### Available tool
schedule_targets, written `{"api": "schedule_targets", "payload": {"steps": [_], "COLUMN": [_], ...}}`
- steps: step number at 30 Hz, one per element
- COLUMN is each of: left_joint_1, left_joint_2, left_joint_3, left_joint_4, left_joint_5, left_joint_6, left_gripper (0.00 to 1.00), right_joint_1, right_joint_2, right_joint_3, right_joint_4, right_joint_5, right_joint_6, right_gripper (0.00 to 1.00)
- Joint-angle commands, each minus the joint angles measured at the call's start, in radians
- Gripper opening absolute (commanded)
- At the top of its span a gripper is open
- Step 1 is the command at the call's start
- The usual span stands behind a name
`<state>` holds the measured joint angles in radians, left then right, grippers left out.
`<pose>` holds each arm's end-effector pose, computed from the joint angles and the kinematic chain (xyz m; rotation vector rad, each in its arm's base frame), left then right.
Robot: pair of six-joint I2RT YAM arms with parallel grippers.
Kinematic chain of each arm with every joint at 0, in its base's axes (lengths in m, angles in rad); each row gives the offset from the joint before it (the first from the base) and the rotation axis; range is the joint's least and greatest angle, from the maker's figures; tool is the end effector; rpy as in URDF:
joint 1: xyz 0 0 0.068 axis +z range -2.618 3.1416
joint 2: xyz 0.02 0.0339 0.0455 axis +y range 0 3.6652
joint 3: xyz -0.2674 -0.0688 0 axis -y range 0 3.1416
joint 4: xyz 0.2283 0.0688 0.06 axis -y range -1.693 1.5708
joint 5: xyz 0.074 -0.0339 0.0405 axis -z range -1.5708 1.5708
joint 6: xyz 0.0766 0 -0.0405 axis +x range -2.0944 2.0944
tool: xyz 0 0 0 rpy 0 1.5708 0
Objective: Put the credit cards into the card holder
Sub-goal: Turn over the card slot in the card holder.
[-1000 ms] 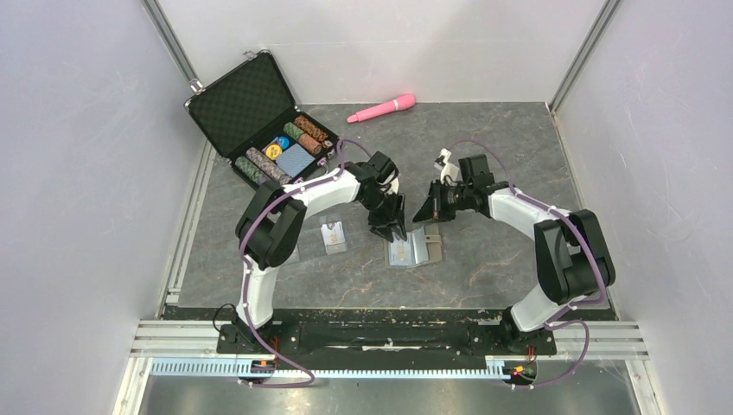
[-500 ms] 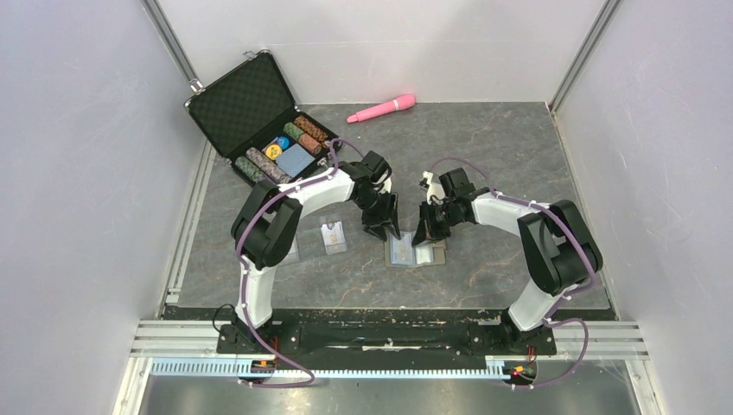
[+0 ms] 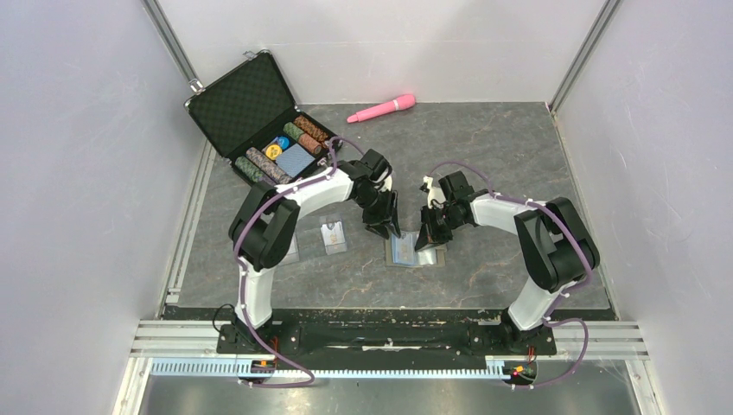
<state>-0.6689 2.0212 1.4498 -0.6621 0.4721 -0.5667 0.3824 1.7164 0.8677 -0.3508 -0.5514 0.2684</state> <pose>0.2984 -0.2803 0.1470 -0.2769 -2.9999 0.8871 0.2682 0.1511 0.1166 -0.3107 2.8108 0.9265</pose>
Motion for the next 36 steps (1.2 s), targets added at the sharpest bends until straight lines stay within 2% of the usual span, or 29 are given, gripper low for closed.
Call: {"api": "schedule_targets", "payload": {"steps": [1, 6, 19, 36], "left_joint_1": [-0.002, -0.003, -0.021, -0.042], "left_joint_2": [-0.103, -0.123, -0.053, -0.029], "left_joint_3": [0.015, 0.004, 0.003, 0.032], "left_joint_4": [0.028, 0.069, 0.094, 0.017], "left_joint_5": [-0.023, 0.001, 0.046, -0.055], "left_joint_6": [0.026, 0.002, -0.012, 0.035], "left_gripper": [0.46, 0.46, 0.44, 0.46], "right_joint_1": [0.01, 0.011, 0.012, 0.012], "right_joint_2": [0.03, 0.032, 0.029, 0.031], "right_joint_3": [-0.03, -0.032, -0.035, -0.03], "right_joint_4": [0.013, 0.015, 0.015, 0.015], "right_joint_5": [0.036, 0.036, 0.035, 0.034], "right_joint_6": [-0.025, -0.026, -0.024, -0.024], "right_gripper": [0.0, 0.0, 0.0, 0.0]}}
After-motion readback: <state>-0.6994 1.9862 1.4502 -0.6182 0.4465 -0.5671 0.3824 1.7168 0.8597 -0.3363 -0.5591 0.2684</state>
